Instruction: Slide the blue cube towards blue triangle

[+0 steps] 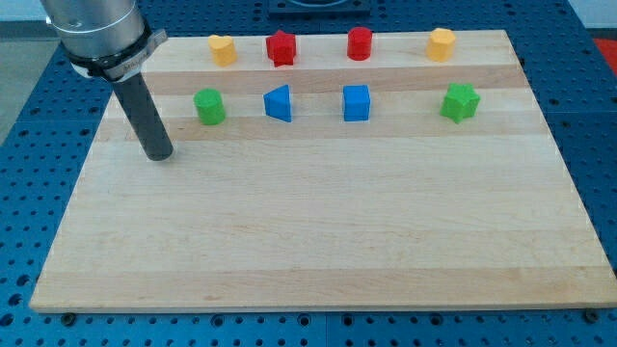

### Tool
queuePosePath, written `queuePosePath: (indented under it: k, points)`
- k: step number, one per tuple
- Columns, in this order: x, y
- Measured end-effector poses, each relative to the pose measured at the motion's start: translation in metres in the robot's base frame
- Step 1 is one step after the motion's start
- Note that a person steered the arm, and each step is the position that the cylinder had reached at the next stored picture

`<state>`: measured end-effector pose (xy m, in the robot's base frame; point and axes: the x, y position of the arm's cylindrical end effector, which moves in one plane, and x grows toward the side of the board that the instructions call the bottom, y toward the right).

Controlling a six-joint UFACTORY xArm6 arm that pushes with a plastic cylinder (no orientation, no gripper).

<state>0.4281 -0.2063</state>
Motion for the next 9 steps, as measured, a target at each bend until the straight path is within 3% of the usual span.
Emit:
queuePosePath:
  k: [4, 7, 9]
  points:
    - [0.001, -0.010]
    - [0.047, 0.106]
    - [0.048, 0.123]
